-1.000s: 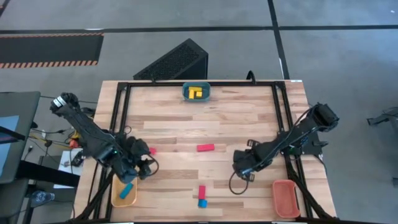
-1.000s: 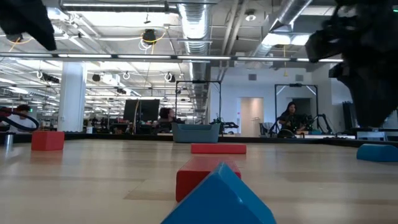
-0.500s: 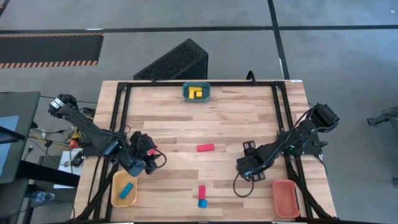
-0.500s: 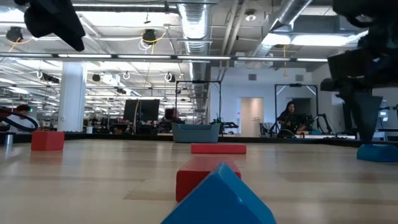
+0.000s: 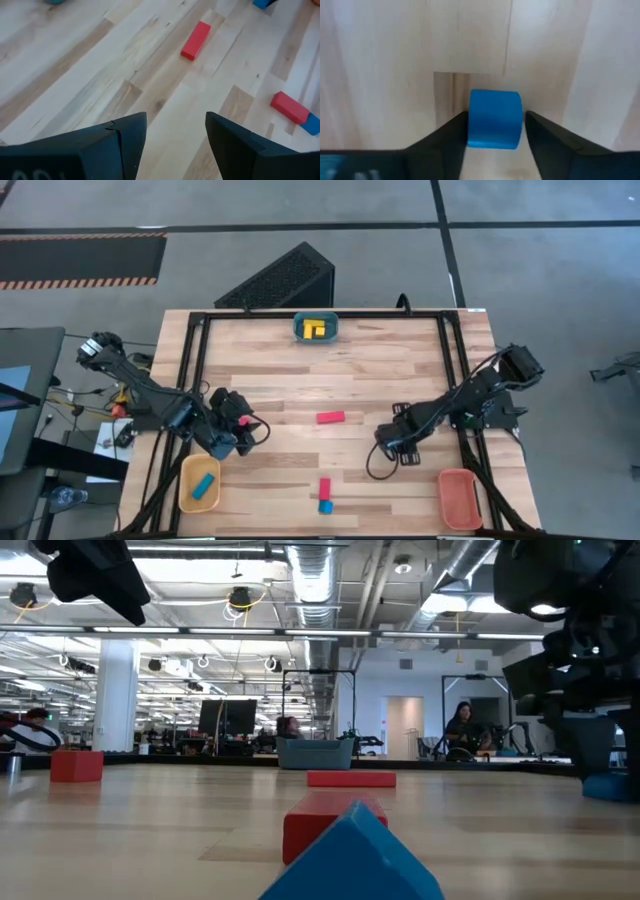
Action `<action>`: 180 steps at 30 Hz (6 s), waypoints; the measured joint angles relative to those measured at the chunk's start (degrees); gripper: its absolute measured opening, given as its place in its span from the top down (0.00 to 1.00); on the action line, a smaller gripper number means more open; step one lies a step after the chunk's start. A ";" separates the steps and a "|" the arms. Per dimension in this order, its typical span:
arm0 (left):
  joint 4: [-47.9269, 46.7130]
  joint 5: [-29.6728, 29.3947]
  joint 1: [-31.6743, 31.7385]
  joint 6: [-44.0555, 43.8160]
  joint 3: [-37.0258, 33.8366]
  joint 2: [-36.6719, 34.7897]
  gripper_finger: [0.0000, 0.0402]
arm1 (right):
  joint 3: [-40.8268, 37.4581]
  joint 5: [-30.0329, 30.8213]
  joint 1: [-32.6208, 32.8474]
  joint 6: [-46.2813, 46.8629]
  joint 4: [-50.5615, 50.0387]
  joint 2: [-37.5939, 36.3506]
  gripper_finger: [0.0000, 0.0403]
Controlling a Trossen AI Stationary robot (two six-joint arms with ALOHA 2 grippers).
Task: Sort & place blocks by color
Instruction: Put the right blue block into the yellow bin
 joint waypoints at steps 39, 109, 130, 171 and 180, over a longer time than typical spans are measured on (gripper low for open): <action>70.80 24.58 16.98 13.12 -12.51 0.02 0.33 | 23.40 15.69 -2.09 -26.45 45.50 -0.56 0.66; 85.29 29.51 21.81 8.23 -12.29 4.66 0.60 | 26.99 29.83 -3.47 -31.31 51.91 -0.24 0.45; 56.52 25.56 21.00 9.54 -12.52 -4.57 0.63 | 27.10 36.64 1.55 -2.27 29.62 -3.97 0.33; 13.65 36.52 -25.81 -29.25 -12.49 3.32 0.62 | 27.12 10.47 -5.66 23.50 24.69 8.25 0.33; 11.17 37.43 -25.88 -26.03 -13.44 7.01 0.62 | 27.12 8.79 -6.84 23.46 27.35 8.07 0.33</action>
